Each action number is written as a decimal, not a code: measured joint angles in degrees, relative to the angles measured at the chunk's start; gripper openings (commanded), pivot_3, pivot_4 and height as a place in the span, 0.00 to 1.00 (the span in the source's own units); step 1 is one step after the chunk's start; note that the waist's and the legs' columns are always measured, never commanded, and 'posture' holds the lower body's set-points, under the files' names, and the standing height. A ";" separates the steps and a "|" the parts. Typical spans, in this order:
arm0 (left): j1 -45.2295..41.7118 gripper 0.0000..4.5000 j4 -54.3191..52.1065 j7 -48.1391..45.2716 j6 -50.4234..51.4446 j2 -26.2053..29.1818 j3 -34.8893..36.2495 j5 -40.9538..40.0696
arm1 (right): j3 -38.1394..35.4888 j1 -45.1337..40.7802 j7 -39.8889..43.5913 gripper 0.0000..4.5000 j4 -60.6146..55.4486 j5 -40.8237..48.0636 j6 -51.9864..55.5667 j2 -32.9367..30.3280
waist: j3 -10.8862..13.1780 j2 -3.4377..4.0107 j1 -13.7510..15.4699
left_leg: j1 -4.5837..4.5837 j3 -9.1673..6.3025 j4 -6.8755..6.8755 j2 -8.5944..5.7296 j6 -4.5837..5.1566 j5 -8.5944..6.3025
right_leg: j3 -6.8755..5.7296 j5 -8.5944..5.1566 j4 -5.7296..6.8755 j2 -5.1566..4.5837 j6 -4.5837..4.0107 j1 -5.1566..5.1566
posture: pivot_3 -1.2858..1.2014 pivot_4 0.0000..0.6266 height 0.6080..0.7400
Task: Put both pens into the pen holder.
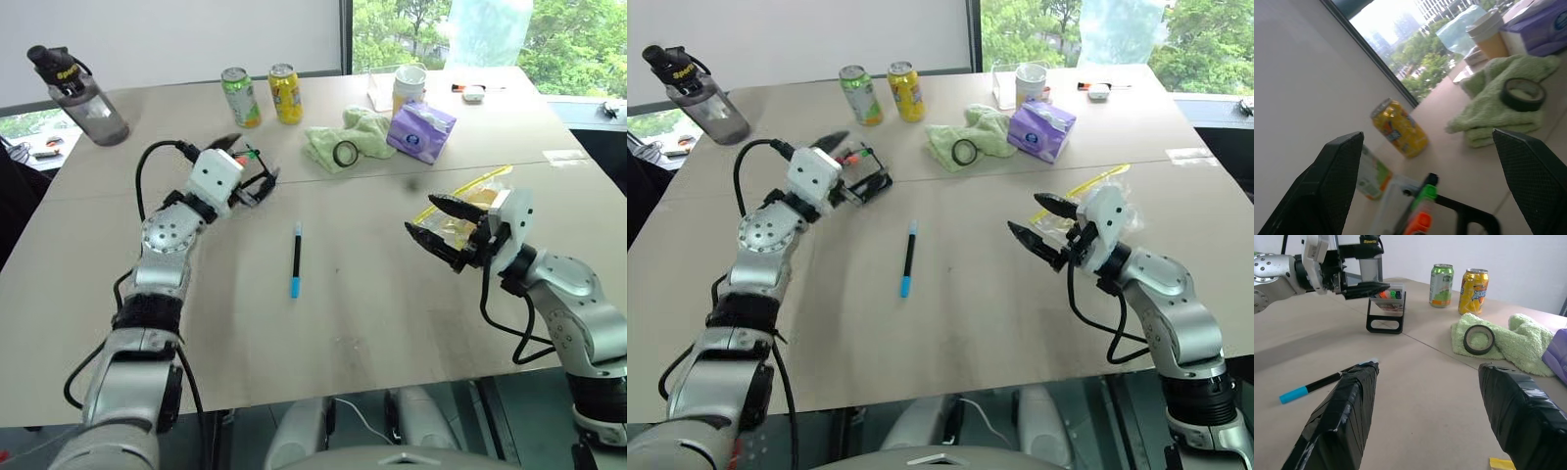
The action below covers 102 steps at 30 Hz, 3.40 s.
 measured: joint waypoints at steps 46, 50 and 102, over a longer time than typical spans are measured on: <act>29.13 0.01 -59.25 28.65 76.99 -9.58 -4.23 -16.89 | -0.06 3.76 4.68 0.78 -0.35 3.07 2.89 -3.15 | -0.36 0.29 3.38 | 0.98 0.06 -0.01 0.01 0.01 -0.02 | 0.34 -0.02 -0.22 0.06 -0.01 1.06 | 0.52 0.24 1.00; 31.39 0.01 -58.48 17.99 62.26 -11.28 -5.50 -17.09 | 0.29 3.89 -0.11 0.78 -2.29 9.08 11.12 1.22 | -0.34 0.26 3.23 | 0.90 0.01 -0.26 0.06 0.01 -0.02 | 0.32 0.00 -0.58 0.06 -0.02 1.01 | 0.52 0.24 1.00; 11.04 0.66 -46.12 -26.42 59.51 4.07 -9.47 -28.57 | 14.56 -18.58 -9.64 0.01 -5.83 19.75 25.23 -0.62 | -0.13 0.17 1.58 | 0.81 -0.14 -0.51 0.07 0.02 -0.02 | -0.03 -0.02 -0.78 0.13 -0.01 0.90 | 0.52 0.24 1.00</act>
